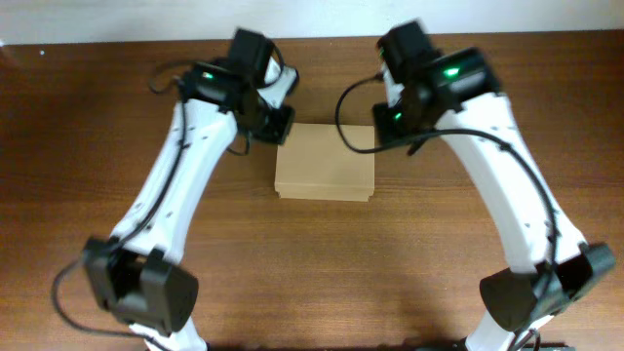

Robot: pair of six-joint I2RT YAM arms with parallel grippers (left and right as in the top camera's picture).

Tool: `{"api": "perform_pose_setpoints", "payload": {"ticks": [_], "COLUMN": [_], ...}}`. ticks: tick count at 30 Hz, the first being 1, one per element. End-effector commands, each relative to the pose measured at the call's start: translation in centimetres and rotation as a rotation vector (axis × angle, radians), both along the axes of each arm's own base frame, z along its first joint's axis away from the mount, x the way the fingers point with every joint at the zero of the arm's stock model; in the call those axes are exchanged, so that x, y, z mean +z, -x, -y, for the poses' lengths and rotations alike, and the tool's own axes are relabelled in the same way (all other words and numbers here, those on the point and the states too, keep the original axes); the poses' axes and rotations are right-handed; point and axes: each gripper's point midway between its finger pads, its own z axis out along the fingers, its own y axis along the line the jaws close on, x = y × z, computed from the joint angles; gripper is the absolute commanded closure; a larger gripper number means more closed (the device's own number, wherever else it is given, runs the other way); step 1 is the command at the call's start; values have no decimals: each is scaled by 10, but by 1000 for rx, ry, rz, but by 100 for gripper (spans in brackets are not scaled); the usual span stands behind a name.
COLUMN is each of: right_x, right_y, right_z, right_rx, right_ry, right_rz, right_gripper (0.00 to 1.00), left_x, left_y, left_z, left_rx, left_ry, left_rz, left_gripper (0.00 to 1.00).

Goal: Pack container

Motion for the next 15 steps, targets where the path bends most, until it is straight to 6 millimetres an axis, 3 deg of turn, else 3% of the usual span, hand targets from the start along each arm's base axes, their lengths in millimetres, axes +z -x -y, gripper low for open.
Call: {"api": "perform_pose_setpoints", "payload": {"ticks": [1,5,8,12,15], "right_x": [85,139,167,187,183], "right_y": [10,28,46,83,121], "right_z": [25,37,64,83,103], "right_rx": [-48,-46,-101,-127,-163], "right_ry": [24,4,64,47,54], "right_rz": [200,341,444,507,513], "right_gripper": [96,96,96,96,96], "left_x": [96,140,158,175,166], "left_y": [4,26,40,57,70], "left_z": [-39,-74,-97,-123,-142], "left_rx": [89,172,226,296,344], "left_ry": [-82,-150,-177,-186,-194], "left_rz": [246,322,364,414,420], "left_gripper": [94,93,89,85,80]}}
